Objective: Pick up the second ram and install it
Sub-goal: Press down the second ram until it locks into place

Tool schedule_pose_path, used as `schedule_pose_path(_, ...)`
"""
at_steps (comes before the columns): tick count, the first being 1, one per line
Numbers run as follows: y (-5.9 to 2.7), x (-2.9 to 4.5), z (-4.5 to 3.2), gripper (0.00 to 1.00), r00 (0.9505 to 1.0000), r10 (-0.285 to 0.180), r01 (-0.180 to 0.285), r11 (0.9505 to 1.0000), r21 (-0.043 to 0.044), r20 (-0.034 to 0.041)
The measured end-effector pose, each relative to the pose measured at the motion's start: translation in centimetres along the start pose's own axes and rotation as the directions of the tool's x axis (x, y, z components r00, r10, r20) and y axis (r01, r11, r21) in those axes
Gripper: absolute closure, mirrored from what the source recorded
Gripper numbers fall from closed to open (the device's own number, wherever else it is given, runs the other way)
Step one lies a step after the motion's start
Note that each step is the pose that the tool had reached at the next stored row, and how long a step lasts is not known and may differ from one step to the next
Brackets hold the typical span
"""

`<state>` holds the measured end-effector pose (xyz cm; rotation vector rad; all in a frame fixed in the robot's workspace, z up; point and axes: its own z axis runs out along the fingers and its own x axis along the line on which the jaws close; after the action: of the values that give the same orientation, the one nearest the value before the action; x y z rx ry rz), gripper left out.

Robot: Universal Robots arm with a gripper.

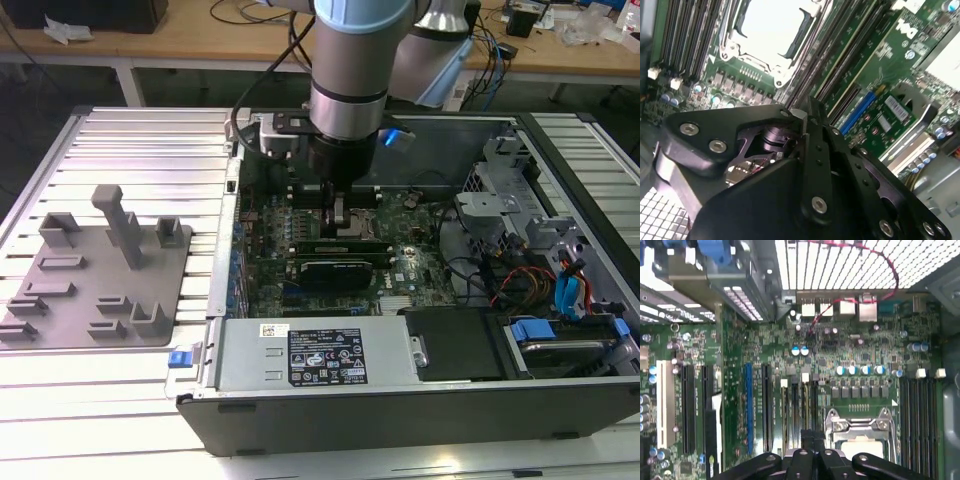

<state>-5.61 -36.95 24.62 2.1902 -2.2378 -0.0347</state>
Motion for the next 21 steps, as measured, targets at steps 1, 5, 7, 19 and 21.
schedule_pose_path(1, 0.12, 0.0, 0.0, 0.92, 1.0, 0.0, 0.0, 1.0, 0.0, 0.0)
schedule_pose_path(5, 0.52, 0.0, 0.15, 0.92, 1.0, 0.0, 0.0, 1.0, 0.0, -0.0001)
schedule_pose_path(7, 0.51, 0.0, 0.56, 0.92, 1.0, 0.0, 0.0, 1.0, 0.0001, 0.0)
schedule_pose_path(19, 0.49, 0.01, 1.53, 0.92, 1.0, 0.0, 0.0, 1.0, -0.0001, -0.0001)
schedule_pose_path(21, 0.49, 0.0, 1.54, 0.92, 1.0, 0.0, 0.0, 1.0, 0.0, 0.0)
